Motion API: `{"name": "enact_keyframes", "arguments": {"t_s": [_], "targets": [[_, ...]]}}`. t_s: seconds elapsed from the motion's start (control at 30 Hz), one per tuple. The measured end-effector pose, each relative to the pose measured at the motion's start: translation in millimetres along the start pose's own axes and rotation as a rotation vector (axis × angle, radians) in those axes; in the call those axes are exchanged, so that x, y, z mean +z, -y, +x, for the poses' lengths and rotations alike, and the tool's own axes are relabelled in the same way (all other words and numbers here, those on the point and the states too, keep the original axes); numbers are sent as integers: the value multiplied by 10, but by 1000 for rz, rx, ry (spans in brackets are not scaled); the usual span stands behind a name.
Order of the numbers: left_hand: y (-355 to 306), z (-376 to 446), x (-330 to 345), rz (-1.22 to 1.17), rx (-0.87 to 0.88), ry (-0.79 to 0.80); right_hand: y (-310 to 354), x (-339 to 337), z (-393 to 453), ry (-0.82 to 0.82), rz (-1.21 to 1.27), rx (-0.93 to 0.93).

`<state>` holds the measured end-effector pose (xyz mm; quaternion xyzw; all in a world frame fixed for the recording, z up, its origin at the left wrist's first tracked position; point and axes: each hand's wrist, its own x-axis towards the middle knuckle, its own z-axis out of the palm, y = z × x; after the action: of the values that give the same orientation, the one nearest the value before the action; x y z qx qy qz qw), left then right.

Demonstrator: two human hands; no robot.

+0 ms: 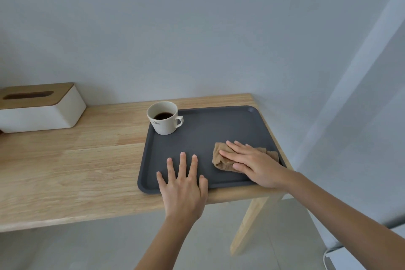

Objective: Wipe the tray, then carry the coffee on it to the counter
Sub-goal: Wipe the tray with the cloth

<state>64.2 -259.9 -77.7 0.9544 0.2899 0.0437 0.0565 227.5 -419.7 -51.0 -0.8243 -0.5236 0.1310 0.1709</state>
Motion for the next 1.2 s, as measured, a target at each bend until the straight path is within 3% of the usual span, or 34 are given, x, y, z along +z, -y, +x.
{"name": "enact_keyframes", "arguments": {"t_s": [0.1, 0.2, 0.37, 0.5, 0.6, 0.87, 1.03, 1.2], "targets": [[21, -7, -53, -15, 14, 89, 45, -130, -127, -52, 88, 67], [31, 85, -213, -210, 53, 167, -29, -185, -355, -169, 32, 191], [46, 532, -336, -326, 511, 148, -65, -187, -557, -220, 99, 266], [-35, 785, -429, -500, 657, 73, 35, -165, -502, -236, 58, 265], [-190, 835, -686, -764, 615, 111, 164, -159, -431, -250, 17, 271], [-131, 886, -1298, -993, 508, 38, 388, -646, -144, -513, 173, 200], [407, 812, -1647, -1154, 345, -20, 732, -1097, 233, -387, 358, 66], [1197, 754, -1887, -1178, 210, -92, 1344, -1073, 880, -250, 421, -90]]}}
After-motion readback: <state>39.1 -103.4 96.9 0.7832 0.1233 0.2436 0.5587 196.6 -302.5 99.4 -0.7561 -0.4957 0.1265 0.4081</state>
